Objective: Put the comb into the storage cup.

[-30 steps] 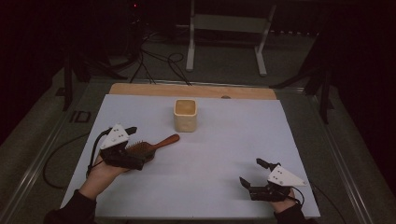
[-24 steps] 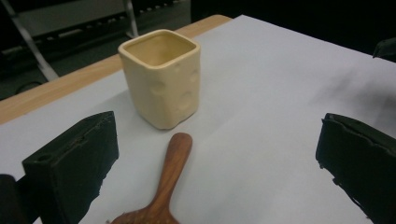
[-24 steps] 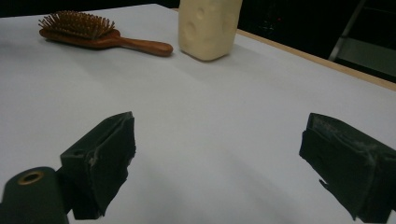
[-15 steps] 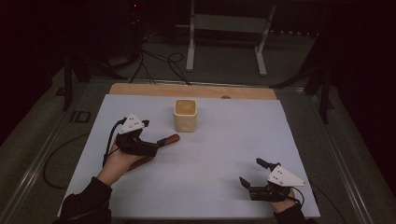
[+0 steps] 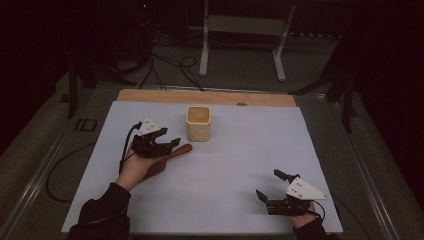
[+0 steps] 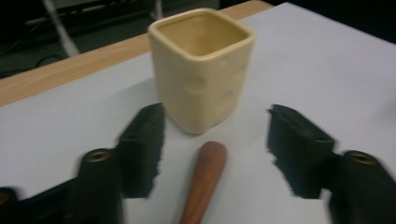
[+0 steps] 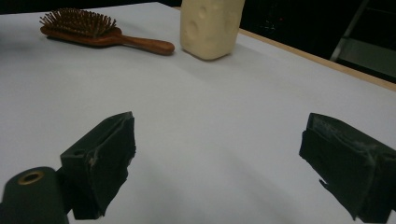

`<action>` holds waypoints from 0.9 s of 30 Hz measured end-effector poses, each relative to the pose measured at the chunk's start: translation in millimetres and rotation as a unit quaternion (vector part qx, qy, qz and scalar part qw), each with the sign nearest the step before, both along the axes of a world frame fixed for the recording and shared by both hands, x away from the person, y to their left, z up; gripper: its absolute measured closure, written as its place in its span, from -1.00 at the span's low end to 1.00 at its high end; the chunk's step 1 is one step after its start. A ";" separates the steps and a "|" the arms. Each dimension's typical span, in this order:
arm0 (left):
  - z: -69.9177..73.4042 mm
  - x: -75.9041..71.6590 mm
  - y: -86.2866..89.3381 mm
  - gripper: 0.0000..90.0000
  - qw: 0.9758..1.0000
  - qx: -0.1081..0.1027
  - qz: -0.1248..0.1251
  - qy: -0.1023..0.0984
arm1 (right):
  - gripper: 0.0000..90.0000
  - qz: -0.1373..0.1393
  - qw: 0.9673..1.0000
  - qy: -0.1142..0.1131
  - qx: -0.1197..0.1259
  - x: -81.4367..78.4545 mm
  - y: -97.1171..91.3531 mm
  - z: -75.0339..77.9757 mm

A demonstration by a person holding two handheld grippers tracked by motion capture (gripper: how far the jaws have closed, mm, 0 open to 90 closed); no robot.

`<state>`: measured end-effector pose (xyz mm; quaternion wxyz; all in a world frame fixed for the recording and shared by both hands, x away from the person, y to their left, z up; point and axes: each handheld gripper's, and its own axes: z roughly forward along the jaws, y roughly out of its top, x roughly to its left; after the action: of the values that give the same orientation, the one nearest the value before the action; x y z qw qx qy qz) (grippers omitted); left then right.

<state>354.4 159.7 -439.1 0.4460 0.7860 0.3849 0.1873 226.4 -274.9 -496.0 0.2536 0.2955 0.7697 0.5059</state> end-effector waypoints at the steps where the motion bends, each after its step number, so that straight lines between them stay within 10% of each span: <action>1: -1.4 2.0 -0.7 -0.07 1.000 0.001 0.003 0.004 | -0.78 0.000 1.000 0.000 -0.001 0.0 0.2 0.0; 14: -21.1 21.1 -18.0 0.56 0.995 0.042 0.071 0.056 | -0.78 0.003 1.000 -0.001 -0.002 -0.3 1.0 -0.3; 27: -42.3 37.5 -29.0 0.99 0.985 0.046 0.105 0.129 | -0.78 0.006 1.000 0.000 -0.002 -0.5 1.0 -0.1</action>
<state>391.9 130.7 -481.4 0.3340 0.7785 0.5105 0.1473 225.9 -273.9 -496.1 0.2510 0.2901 0.7723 0.5063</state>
